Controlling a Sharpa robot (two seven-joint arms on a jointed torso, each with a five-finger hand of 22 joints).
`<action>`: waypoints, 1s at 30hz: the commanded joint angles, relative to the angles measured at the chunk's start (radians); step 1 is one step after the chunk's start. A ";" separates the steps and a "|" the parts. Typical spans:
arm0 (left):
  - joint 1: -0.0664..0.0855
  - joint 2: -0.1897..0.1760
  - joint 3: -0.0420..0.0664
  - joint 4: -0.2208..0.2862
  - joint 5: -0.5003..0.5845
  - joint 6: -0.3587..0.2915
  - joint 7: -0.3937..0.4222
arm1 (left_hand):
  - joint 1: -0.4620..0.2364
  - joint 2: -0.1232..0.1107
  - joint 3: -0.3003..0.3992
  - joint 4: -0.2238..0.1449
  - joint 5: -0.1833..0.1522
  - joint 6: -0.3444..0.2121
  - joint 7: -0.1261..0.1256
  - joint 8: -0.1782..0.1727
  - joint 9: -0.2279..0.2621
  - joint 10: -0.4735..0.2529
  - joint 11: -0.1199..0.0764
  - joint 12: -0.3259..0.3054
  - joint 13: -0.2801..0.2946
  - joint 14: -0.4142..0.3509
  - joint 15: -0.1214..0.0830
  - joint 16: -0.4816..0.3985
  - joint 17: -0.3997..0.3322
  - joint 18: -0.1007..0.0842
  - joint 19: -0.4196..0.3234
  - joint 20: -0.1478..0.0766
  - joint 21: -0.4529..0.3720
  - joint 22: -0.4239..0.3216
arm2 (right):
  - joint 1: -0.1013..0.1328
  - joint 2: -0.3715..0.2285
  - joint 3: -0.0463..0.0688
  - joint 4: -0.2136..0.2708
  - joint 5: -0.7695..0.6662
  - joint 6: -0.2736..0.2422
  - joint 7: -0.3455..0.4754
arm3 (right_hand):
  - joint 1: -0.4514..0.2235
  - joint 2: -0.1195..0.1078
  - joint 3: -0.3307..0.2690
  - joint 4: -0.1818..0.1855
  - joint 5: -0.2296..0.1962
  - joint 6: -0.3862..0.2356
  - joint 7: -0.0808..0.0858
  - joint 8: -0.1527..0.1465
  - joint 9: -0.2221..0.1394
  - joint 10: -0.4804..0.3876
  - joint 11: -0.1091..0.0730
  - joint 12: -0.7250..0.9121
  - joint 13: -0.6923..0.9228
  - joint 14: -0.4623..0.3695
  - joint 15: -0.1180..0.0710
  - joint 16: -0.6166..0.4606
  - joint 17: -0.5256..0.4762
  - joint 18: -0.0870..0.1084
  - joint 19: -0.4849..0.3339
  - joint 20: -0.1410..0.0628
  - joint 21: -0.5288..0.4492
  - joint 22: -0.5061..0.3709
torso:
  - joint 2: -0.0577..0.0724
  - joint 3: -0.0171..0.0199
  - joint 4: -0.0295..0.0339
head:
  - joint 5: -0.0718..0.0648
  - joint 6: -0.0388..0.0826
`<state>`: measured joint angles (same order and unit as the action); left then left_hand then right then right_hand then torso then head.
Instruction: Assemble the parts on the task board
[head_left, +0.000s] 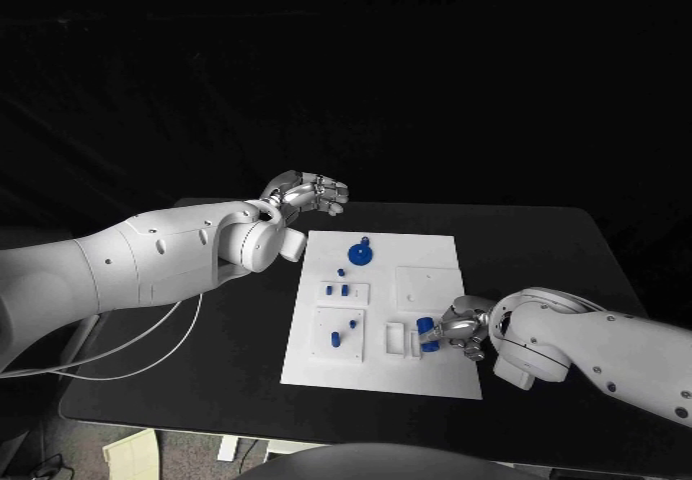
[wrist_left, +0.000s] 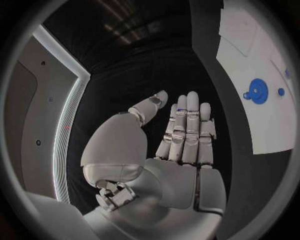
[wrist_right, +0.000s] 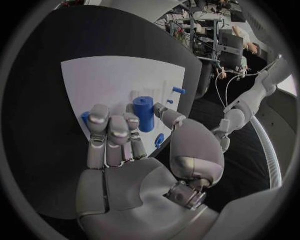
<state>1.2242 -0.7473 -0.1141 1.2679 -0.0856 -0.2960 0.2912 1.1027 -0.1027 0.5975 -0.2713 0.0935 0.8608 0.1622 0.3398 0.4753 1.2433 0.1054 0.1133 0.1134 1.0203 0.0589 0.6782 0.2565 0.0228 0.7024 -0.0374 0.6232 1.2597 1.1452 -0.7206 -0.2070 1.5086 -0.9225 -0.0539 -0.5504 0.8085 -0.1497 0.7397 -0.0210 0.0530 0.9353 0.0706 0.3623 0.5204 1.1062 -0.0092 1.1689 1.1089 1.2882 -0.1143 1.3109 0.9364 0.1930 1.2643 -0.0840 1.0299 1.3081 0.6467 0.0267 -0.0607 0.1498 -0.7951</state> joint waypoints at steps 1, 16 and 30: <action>0.002 0.000 0.001 0.004 0.004 0.011 0.007 | 0.003 -0.005 -0.002 0.004 -0.001 -0.006 0.001 0.005 -0.001 -0.005 0.000 -0.004 -0.001 0.009 0.001 -0.005 0.002 0.006 0.008 -0.002 -0.006 0.002 | 0.009 -0.006 0.001 0.020 0.035 -0.026 0.016 | -0.009 -0.001 0.002 -0.009 -0.002 0.034 0.026 0.003 0.000 0.005 -0.006 -0.004 0.001 0.003 -0.007 -0.006 0.001 0.069 -0.002 0.006 0.007 0.017 | 0.000 0.0005 0.0004 | -0.002 0.002; 0.002 0.001 0.001 0.005 0.004 0.012 0.007 | 0.003 -0.005 -0.002 0.004 -0.001 -0.006 0.000 0.006 -0.001 -0.005 0.000 -0.004 -0.001 0.009 0.001 -0.006 0.003 0.006 0.008 -0.002 -0.006 0.002 | 0.015 0.060 0.000 -0.007 0.085 -0.001 0.002 | -0.039 -0.009 0.002 -0.011 -0.003 0.040 0.025 -0.001 0.002 0.010 -0.007 -0.011 0.005 0.005 -0.009 -0.009 0.004 0.069 -0.002 0.009 0.010 0.015 | 0.001 -0.0004 0.0006 | -0.006 0.000; 0.002 0.002 0.001 0.005 0.004 0.012 0.006 | 0.003 -0.005 -0.002 0.004 -0.001 -0.006 0.000 0.006 -0.001 -0.005 0.000 -0.004 -0.001 0.009 0.001 -0.007 0.005 0.006 0.009 -0.002 -0.006 0.002 | 0.013 0.105 -0.009 -0.066 0.086 0.023 -0.005 | -0.046 -0.009 0.001 -0.010 -0.003 0.041 0.024 -0.003 0.002 0.010 -0.007 -0.013 0.006 0.005 -0.009 -0.010 0.004 0.069 -0.003 0.009 0.010 0.015 | 0.001 0.0009 0.0007 | -0.003 -0.005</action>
<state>1.2244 -0.7474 -0.1142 1.2703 -0.0855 -0.2957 0.2907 1.1027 -0.1027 0.5975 -0.2713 0.0935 0.8608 0.1622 0.3398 0.4754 1.2432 0.1054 0.1133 0.1136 1.0202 0.0589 0.6744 0.2601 0.0226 0.7024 -0.0374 0.6232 1.2605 1.1601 -0.6176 -0.2155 1.4439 -0.8409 -0.0617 -0.5535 0.7741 -0.1579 0.7413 -0.0280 0.0503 0.9437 0.0702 0.3619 0.5227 1.1098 -0.0127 1.1600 1.1139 1.2919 -0.1174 1.3070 0.9395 0.1930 1.2609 -0.0802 1.0339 1.3077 0.6479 0.0275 -0.0593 0.1461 -0.7994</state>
